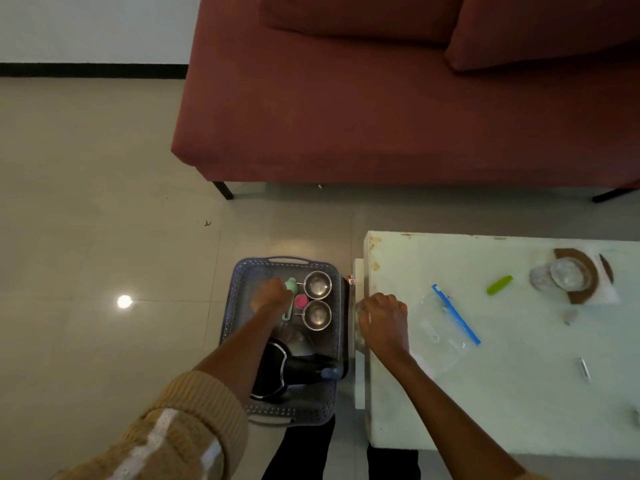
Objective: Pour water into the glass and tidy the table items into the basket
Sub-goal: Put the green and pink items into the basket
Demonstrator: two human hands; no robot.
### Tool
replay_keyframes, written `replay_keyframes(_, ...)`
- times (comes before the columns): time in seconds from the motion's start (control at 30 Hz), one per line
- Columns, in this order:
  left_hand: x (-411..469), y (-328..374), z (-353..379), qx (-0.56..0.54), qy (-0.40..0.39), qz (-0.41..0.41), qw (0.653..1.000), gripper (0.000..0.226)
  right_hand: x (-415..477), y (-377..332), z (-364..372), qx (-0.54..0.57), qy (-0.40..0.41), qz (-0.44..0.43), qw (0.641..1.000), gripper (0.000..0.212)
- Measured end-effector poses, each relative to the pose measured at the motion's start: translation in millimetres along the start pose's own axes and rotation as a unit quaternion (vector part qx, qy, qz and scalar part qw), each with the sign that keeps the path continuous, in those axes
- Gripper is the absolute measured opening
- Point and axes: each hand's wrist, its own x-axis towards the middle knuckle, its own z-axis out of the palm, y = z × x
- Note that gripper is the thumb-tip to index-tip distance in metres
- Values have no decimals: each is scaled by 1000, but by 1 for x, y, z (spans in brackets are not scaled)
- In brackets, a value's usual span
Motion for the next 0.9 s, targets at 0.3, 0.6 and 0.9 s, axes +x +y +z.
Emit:
replay_keyframes(0.3, -117, 90, -4, -70, 143, 152, 975, 24, -69, 76, -73, 45, -54, 73, 995, 26)
replay_keyframes(0.6, -214, 135, 112, -3, 4, 222, 975, 19, -124, 178, -106, 101, -109, 137, 979, 16)
replay_keyframes(0.9, -251, 143, 150, -6, -58, 233, 971, 17, -174, 212, -102, 149, -132, 181, 963, 22)
